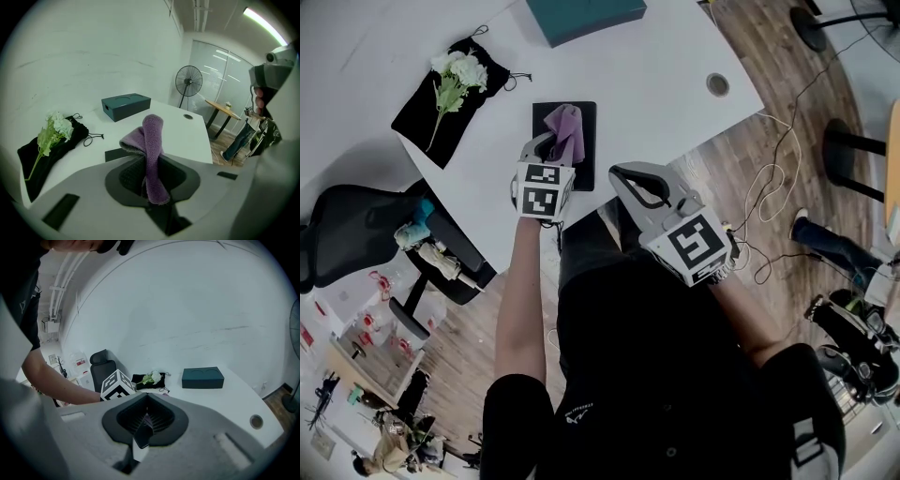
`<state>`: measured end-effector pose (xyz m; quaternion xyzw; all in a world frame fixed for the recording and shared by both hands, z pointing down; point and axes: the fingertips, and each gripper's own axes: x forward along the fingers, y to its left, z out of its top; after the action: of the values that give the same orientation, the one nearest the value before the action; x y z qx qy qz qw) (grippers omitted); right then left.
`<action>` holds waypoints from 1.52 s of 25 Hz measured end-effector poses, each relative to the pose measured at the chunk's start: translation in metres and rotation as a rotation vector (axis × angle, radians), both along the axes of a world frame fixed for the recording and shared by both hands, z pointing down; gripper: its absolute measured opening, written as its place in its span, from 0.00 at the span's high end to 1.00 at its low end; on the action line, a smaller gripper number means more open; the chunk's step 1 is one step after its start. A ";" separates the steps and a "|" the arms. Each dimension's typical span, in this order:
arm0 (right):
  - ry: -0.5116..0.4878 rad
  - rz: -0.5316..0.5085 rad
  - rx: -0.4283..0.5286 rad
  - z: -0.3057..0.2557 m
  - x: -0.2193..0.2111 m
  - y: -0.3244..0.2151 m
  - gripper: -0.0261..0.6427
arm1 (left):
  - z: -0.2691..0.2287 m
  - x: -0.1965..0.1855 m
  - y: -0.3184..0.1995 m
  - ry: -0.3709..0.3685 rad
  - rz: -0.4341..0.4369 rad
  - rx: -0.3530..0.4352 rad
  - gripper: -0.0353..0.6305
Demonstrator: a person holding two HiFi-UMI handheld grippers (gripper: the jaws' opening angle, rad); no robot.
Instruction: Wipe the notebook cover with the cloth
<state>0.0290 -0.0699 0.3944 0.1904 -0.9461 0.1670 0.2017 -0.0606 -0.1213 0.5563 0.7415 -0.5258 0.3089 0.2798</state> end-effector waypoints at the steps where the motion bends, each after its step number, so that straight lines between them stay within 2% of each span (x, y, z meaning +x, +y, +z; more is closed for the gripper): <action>1: 0.002 0.001 -0.002 0.002 0.004 0.001 0.96 | 0.002 0.006 0.000 0.003 0.007 -0.005 0.85; 8: -0.013 -0.021 0.048 0.001 0.016 0.001 0.96 | 0.017 0.031 0.003 -0.010 0.066 -0.038 0.85; 12: -0.008 0.017 0.036 0.003 0.022 0.000 0.96 | 0.026 0.036 -0.001 -0.022 0.102 -0.032 0.85; 17: -0.006 0.067 0.037 0.005 0.023 -0.005 0.96 | 0.035 0.031 -0.002 -0.025 0.106 -0.080 0.85; 20: 0.011 0.084 0.033 0.009 0.021 -0.002 0.96 | 0.041 0.030 -0.003 -0.043 0.135 -0.069 0.85; 25: 0.037 0.168 -0.052 0.015 0.014 0.005 0.96 | 0.041 0.030 -0.005 -0.037 0.155 -0.048 0.85; 30: 0.044 0.171 -0.015 0.016 0.000 0.008 0.96 | 0.043 0.028 -0.004 -0.012 0.171 -0.039 0.85; 38: 0.045 0.239 -0.043 0.016 -0.009 0.010 0.96 | 0.042 0.025 -0.004 -0.015 0.193 -0.035 0.84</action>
<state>0.0199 -0.0597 0.4108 0.3013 -0.9081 0.2057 0.2055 -0.0360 -0.1253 0.5985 0.7812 -0.4486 0.3492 0.2578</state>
